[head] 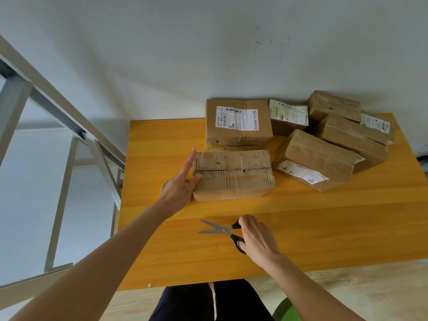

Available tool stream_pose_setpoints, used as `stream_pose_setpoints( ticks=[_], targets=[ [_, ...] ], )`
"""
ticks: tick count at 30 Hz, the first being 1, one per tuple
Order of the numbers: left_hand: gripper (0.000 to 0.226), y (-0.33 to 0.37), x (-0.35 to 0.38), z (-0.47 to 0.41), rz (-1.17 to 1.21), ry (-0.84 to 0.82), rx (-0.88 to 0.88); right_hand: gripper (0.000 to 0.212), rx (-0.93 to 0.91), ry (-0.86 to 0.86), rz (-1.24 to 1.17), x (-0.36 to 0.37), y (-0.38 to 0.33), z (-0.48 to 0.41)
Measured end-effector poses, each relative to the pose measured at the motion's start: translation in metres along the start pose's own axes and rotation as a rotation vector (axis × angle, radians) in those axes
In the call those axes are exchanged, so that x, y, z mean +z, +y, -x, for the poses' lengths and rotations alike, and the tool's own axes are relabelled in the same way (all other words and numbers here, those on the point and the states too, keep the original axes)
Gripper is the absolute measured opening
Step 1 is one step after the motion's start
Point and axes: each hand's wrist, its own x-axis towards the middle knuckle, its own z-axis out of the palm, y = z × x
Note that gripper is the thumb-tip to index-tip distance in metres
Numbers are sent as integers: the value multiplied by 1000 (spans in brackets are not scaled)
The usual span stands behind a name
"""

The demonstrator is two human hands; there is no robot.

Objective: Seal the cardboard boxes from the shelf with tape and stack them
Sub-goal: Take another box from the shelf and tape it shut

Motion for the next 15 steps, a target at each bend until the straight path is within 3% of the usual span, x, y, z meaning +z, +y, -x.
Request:
stream_pose_setpoints(
  ticks=[4,8,15],
  targets=[
    [54,0,3,-1,-175,-17,54,40,15,-23,-15,2,-1,-5],
    [47,4,4,-3,-281,-5,1,40,18,-38,-6,3,1,-9],
    [49,11,6,-4,-320,-19,-67,39,45,-111,91,4,-4,-9]
  ],
)
